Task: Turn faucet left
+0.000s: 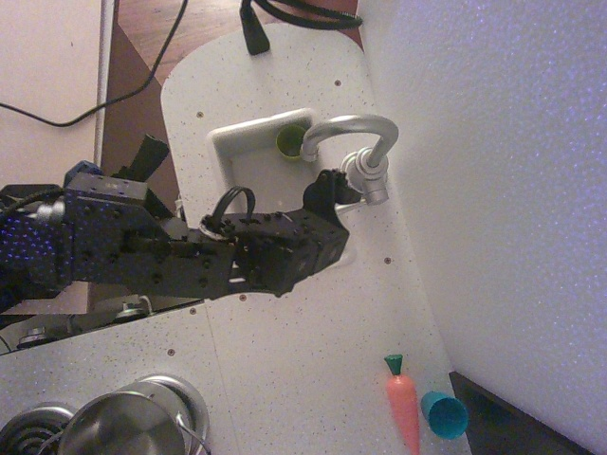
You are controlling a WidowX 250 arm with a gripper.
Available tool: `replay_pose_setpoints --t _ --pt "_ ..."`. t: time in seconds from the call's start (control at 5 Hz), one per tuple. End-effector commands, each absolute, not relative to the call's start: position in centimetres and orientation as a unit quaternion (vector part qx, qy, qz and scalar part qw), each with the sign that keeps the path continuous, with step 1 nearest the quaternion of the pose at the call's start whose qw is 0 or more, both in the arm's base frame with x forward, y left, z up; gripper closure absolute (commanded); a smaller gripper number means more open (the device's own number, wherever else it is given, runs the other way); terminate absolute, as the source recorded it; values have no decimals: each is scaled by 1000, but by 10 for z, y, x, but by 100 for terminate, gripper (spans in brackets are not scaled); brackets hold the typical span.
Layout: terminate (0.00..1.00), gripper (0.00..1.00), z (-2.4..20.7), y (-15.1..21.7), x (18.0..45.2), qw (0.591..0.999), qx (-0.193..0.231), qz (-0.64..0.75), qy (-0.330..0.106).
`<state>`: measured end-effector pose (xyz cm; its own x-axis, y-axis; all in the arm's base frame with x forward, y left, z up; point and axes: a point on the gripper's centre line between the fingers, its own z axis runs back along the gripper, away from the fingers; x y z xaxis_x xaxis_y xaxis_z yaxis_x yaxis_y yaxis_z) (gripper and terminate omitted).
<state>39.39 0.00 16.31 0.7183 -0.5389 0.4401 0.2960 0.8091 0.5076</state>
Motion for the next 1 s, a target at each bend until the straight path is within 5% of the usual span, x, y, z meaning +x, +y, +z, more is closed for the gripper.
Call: replay_pose_setpoints --t 0.0,0.4,0.8 --pt "0 0 163 0 394 904 205 -231 -296" --pt "0 0 135 90 384 953 124 -76 -264" --pt "0 0 123 86 368 953 82 -108 -272"
